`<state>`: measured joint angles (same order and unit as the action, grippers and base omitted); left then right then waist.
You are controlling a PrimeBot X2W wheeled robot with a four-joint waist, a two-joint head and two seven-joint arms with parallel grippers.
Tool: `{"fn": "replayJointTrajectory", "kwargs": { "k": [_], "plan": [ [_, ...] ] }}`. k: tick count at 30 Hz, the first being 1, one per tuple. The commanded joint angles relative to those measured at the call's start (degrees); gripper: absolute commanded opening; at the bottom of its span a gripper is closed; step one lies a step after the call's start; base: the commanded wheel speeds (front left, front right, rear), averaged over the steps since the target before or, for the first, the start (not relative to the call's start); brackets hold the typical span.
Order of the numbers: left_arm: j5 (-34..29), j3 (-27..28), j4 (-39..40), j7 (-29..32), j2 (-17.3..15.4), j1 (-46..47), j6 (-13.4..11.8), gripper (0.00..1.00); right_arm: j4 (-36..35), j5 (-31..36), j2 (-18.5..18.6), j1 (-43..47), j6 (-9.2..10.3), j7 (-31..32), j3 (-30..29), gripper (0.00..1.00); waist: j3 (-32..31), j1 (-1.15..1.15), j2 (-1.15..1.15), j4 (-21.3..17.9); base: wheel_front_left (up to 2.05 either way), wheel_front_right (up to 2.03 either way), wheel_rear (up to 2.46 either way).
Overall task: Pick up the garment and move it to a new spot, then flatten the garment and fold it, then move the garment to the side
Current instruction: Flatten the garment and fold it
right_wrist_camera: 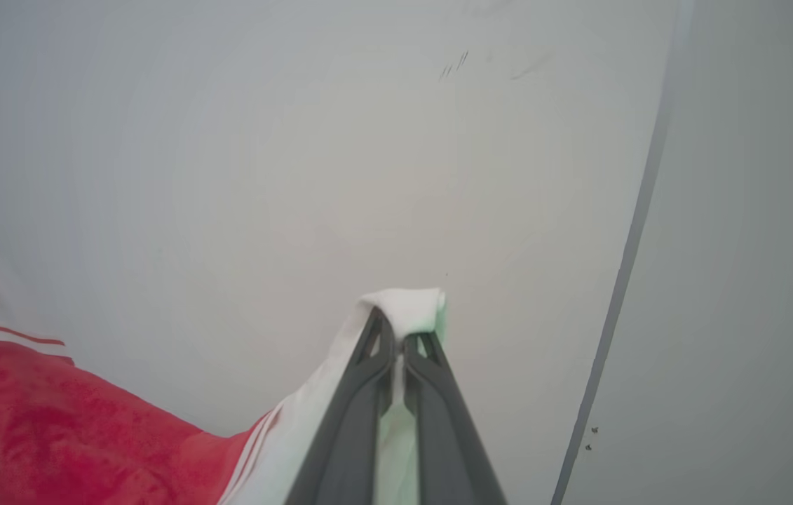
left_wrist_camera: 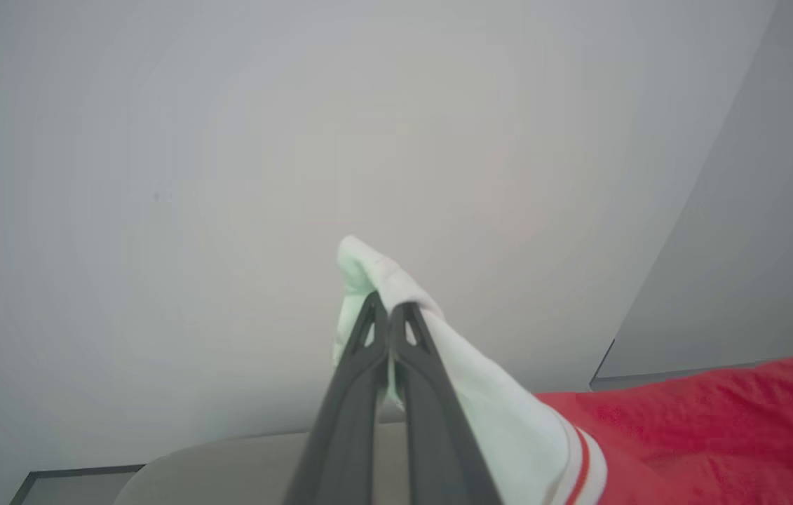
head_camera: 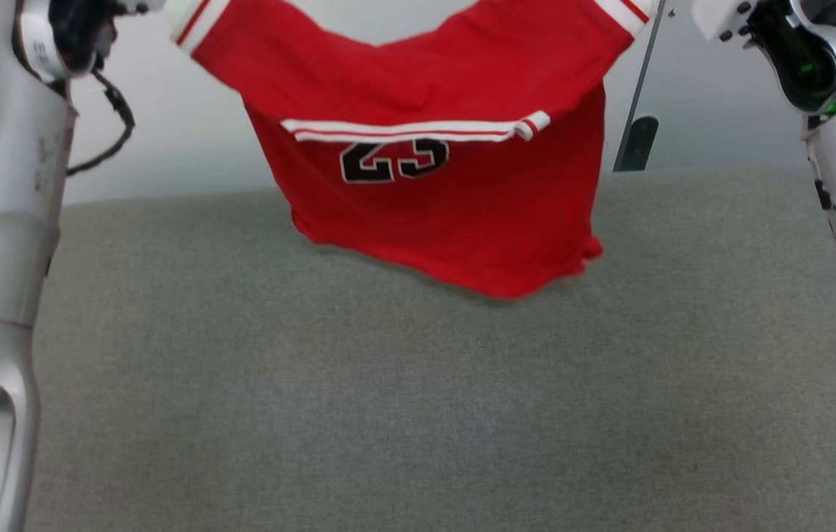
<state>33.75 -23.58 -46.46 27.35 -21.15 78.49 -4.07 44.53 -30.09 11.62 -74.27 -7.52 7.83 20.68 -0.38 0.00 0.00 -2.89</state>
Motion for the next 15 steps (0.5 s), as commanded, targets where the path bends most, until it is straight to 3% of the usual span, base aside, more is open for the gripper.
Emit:
{"fn": "replayJointTrajectory", "kwargs": {
  "k": [1, 12, 15],
  "plan": [
    [0.08, 0.47, -0.73, -1.12, 0.22, 0.82, 0.28, 0.00, 0.77, 0.39, -0.20, -0.98, 0.06, -0.76, 0.56, 0.00, 1.24, 0.00, 0.00, 0.04, 0.00, 0.00, 0.00],
    [-1.45, 1.05, -5.91, -17.94, 3.28, 13.26, 4.33, 0.00, 7.92, 3.59, 1.94, -13.31, 0.06, -14.49, 4.48, 0.00, 17.62, 0.00, 0.00, -0.61, 0.00, 0.00, 0.00],
    [-1.73, 1.55, -7.59, -22.84, 3.98, 18.00, 4.30, 0.00, 10.93, 5.65, 2.66, -17.10, 0.06, -19.17, 4.16, 0.00, 22.55, 0.00, 0.00, -0.54, 0.00, 0.00, 0.00]
  ]
}}
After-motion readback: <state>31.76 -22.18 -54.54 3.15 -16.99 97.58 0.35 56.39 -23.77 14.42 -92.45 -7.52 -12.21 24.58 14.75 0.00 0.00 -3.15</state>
